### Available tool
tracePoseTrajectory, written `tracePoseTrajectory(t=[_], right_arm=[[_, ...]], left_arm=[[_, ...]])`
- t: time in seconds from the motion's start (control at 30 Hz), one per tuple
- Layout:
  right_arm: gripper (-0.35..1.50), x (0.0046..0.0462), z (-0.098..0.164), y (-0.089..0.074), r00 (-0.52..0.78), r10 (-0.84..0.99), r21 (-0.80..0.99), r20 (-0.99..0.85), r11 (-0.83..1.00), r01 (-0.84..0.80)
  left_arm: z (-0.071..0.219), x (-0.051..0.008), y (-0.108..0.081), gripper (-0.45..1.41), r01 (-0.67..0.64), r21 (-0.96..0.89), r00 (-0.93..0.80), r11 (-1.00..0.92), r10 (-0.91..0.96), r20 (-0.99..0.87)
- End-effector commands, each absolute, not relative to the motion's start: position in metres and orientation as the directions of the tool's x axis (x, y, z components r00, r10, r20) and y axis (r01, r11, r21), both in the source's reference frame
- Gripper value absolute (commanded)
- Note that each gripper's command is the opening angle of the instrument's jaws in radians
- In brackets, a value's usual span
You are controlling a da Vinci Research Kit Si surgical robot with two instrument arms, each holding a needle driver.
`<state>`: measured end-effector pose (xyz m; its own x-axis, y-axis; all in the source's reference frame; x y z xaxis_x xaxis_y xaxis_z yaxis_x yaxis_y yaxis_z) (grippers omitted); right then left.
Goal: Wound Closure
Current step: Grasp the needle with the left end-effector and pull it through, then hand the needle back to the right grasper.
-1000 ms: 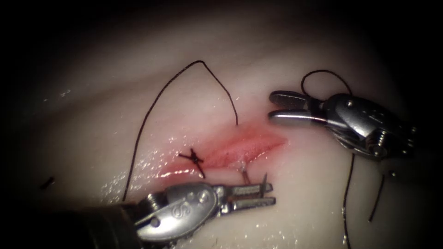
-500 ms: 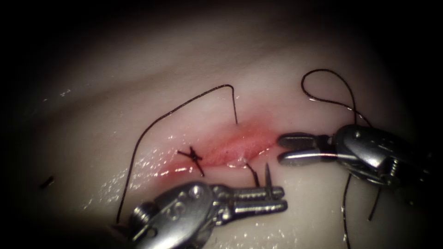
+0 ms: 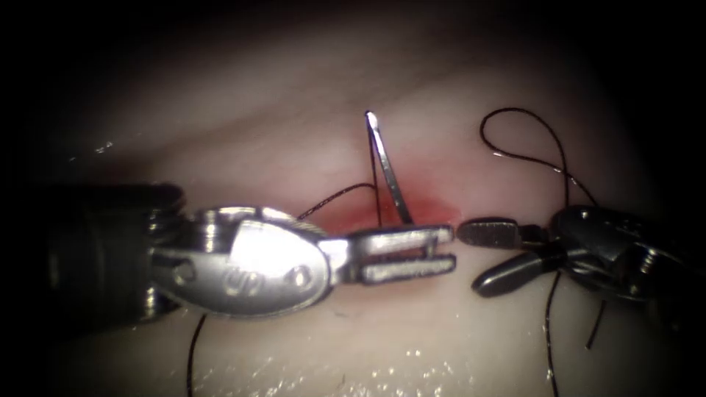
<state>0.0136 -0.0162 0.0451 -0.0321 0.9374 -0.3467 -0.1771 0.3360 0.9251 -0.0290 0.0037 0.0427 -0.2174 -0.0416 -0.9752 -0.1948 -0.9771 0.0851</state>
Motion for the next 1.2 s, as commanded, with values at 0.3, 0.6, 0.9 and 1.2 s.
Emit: tracePoseTrajectory(t=[0.3, 0.6, 0.9, 1.2], right_arm=[[0.94, 0.0146, 0.0455, -0.0155, -0.056, 0.958, 0.949, -0.282, 0.269, -0.166], [1.13, 0.0144, 0.0433, -0.0112, -0.164, 0.986, 0.998, -0.044, 0.035, -0.058], [1.3, 0.0169, 0.042, -0.0111, -0.087, 0.984, 0.987, 0.157, -0.154, 0.045], [1.15, 0.0215, 0.0415, -0.0131, -0.024, 0.988, 0.984, 0.151, -0.148, 0.095]], left_arm=[[0.0427, -0.0289, 0.0072, -0.45, -0.183, 0.147, -0.247, -0.972, -0.1, -0.964], [0.0438, -0.0289, 0.0055, -0.45, -0.121, 0.237, -0.278, -0.964, -0.196, -0.94], [0.0472, -0.0306, -0.0005, -0.45, 0.029, 0.415, -0.359, -0.909, -0.397, -0.845], [0.0471, -0.0311, -0.0013, -0.45, 0.04, 0.437, -0.359, -0.898, -0.422, -0.833]])
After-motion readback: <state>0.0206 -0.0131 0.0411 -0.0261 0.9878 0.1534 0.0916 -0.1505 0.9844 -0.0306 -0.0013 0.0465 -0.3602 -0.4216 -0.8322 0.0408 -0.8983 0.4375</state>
